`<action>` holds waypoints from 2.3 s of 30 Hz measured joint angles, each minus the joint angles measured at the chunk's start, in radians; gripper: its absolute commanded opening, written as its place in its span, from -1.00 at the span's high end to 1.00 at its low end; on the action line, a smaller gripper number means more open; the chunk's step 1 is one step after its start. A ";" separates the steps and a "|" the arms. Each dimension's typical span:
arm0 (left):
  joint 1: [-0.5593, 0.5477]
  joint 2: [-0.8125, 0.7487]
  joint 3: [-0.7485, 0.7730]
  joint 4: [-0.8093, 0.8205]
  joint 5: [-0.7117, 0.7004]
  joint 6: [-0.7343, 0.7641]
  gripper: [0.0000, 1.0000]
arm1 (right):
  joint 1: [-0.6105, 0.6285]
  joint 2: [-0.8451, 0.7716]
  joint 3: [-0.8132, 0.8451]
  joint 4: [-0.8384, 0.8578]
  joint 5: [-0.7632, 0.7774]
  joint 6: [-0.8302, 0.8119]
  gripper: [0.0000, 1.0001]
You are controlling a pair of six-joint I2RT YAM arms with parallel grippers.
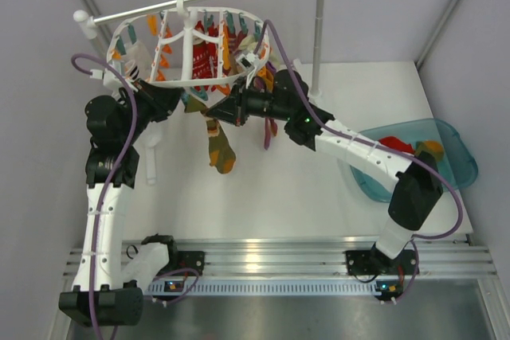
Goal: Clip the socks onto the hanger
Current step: Clamp the sock onto the hanger.
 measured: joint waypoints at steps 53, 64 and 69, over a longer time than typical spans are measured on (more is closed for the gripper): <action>0.004 -0.042 0.000 -0.038 -0.024 -0.032 -0.32 | -0.044 0.003 -0.082 0.233 -0.028 0.217 0.90; 0.005 -0.064 0.011 -0.081 -0.061 0.019 -0.29 | -0.044 -0.005 -0.105 0.169 -0.036 0.045 0.47; 0.005 -0.064 0.011 -0.089 -0.065 0.021 -0.28 | -0.044 -0.020 -0.117 0.111 -0.033 -0.040 0.32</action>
